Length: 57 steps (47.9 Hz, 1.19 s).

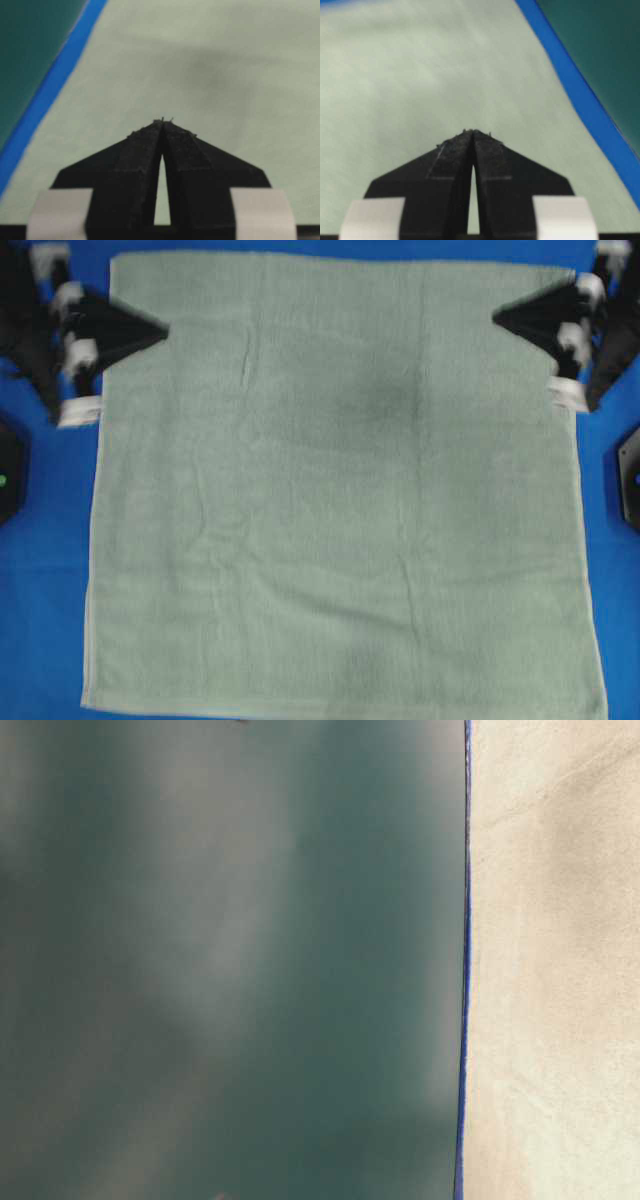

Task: Fold a bath towel.
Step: 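Move both grippers to the far towel corners and grasp them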

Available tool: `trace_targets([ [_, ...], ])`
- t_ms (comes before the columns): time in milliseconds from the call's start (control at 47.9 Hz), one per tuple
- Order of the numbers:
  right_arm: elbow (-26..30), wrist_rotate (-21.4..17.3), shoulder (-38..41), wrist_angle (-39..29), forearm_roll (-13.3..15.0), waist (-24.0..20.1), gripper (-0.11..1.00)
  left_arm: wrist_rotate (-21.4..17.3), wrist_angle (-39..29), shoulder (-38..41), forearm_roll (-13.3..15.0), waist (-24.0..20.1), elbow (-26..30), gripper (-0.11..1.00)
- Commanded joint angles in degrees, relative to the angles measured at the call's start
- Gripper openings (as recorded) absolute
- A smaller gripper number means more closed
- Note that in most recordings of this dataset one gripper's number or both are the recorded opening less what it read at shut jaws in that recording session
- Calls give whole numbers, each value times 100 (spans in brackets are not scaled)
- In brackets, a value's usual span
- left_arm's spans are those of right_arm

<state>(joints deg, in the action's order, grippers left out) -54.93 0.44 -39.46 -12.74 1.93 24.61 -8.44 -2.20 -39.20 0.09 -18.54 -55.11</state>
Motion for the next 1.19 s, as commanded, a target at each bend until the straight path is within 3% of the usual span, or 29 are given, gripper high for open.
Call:
trace_targets([
  [0,290,-18,527,-202,193,439,0,-325,-18,545,9,-369,343,1],
  [84,492,0,1134,-334,439,817,1,-519,-26,1081,9,-677,598,2],
  [146,642,26,1503,-396,598,1028,4,-606,-44,1477,-18,-896,782,15],
  [334,1063,149,2566,-404,1143,1547,57,-1433,-97,2610,-35,-1362,1248,71],
  [376,1134,167,2795,-387,1213,1652,64,-1644,-62,2821,-26,-1424,1336,80],
  [418,1213,176,3006,-387,1266,1740,64,-1749,-35,3041,-26,-1494,1406,86],
  [522,1389,185,3568,-360,1362,1934,59,-1942,105,3665,0,-1723,1608,86],
  [773,1608,290,4456,132,1485,2320,60,-2048,457,4852,0,-2232,1995,86],
  [1023,1573,325,4843,281,1503,2584,59,-2118,369,5326,0,-2435,2109,84],
  [1107,1573,325,4843,255,1494,2584,58,-2118,176,5317,0,-2417,2118,79],
  [1170,1573,316,4843,211,1494,2584,53,-2136,-62,5326,0,-2417,2136,68],
])
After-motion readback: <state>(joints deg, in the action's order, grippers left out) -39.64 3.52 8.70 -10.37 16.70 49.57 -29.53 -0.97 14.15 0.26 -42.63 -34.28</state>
